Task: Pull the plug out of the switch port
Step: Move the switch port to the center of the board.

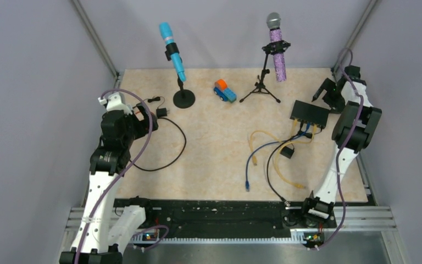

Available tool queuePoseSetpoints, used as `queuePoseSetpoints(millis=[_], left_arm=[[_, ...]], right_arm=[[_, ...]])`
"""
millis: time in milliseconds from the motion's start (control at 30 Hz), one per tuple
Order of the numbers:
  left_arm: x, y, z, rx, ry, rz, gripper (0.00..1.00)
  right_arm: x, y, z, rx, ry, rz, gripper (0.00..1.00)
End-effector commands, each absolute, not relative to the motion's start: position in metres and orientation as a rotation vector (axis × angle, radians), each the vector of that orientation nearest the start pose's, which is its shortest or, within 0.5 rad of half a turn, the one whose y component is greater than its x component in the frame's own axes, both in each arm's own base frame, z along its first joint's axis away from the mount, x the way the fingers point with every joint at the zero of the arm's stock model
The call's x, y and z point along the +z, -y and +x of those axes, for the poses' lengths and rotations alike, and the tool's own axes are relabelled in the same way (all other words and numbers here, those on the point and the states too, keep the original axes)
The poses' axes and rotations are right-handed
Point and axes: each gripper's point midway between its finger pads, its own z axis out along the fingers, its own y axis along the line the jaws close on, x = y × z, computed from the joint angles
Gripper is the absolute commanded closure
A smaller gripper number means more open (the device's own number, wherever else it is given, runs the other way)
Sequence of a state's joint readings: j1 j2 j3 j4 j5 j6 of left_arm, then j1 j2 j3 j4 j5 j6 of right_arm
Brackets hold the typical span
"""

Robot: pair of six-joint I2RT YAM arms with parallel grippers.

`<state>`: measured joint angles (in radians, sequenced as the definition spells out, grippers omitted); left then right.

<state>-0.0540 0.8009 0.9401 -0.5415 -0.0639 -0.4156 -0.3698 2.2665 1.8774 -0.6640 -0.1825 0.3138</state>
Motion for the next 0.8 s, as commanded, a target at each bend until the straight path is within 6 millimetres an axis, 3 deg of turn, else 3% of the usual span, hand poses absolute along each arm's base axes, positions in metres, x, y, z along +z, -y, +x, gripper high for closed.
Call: queuePoseSetpoints(millis=[0,100,233,433,567,767], left_arm=[[0.274,0.021,0.288,-0.252,-1.903,-0.381,0.01],[0.274,0.021,0.288,-0.250,-1.905,-0.381,0.01],[0.275,0.020,0.288,-0.241,-1.903,-0.380,0.01],[0.271,0.023,0.292,-0.259,-1.918,-0.374,0.01],[0.270,0.029,0.296,-0.289,-1.923,-0.364,0.01],[0.267,0.048,0.301,-0.372,-1.966,-0.240,0.01]], right_arm=[[0.053,0.132,0.514,0.070,-2.561,0.675,0.03],[0.041,0.129,0.508,-0.078,-2.626,0.651,0.02],[0.030,0.106,0.495,-0.110,-2.675,0.621,0.02],[0.037,0.064,0.475,0.007,-2.653,0.520,0.02],[0.031,0.045,0.446,0.027,-2.662,0.482,0.02],[0.042,0.002,0.431,0.261,-2.604,0.476,0.02]])
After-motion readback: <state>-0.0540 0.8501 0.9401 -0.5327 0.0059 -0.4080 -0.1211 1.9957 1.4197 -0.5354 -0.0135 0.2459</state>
